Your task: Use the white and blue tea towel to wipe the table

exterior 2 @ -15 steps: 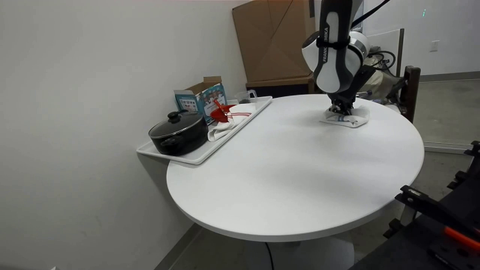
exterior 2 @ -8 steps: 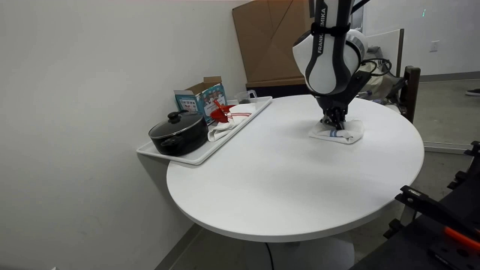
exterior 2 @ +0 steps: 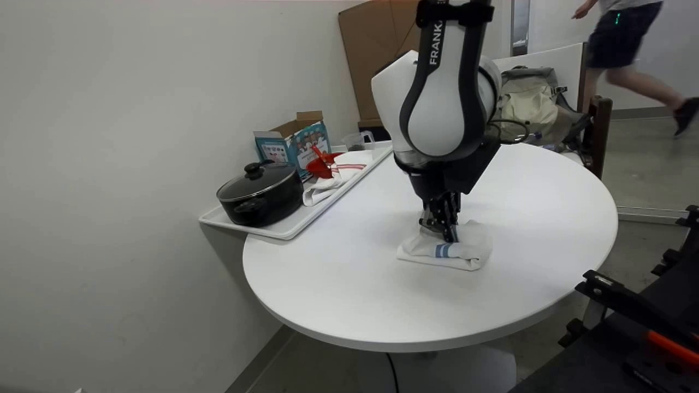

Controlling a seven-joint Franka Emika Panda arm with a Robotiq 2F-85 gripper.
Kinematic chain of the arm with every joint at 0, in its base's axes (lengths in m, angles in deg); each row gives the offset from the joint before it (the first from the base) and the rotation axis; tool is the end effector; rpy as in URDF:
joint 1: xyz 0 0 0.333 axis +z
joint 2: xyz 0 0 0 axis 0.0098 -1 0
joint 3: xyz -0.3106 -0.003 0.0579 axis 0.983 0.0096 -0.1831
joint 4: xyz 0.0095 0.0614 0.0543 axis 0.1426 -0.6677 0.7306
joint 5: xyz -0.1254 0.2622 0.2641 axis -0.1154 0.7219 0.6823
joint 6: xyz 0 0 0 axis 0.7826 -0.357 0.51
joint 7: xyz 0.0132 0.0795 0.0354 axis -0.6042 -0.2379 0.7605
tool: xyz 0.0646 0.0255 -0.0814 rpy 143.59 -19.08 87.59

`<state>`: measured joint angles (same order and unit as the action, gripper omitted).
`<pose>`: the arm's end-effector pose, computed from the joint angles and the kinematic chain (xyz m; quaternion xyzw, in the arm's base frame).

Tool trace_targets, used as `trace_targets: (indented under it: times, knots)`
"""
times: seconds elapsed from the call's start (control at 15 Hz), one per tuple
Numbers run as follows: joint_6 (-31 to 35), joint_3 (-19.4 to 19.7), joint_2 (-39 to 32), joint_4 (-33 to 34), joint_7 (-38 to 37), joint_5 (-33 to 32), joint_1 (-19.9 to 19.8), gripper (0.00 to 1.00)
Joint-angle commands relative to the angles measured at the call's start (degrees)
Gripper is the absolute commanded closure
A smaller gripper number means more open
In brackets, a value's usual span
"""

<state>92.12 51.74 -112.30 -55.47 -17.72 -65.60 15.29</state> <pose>0.4776 0.1143 0.0862 0.9736 0.2039 -0.0500 0.0900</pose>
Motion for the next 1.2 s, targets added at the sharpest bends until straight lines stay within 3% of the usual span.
trace_targets:
  times: [0.0, 0.67, 0.87, 1.13]
  knots:
    - [0.1, -2.4, -4.4, 4.2, -0.2, 2.1, 2.1, 0.96]
    - [-5.5, -3.0, -19.2, 33.4, -1.6, 8.0, 4.9, 0.96]
    - [-7.0, -1.8, -22.1, 39.6, -2.1, 9.1, 3.8, 0.96]
    - [-10.2, 0.4, -23.3, 43.7, -2.5, 11.7, -0.8, 0.96]
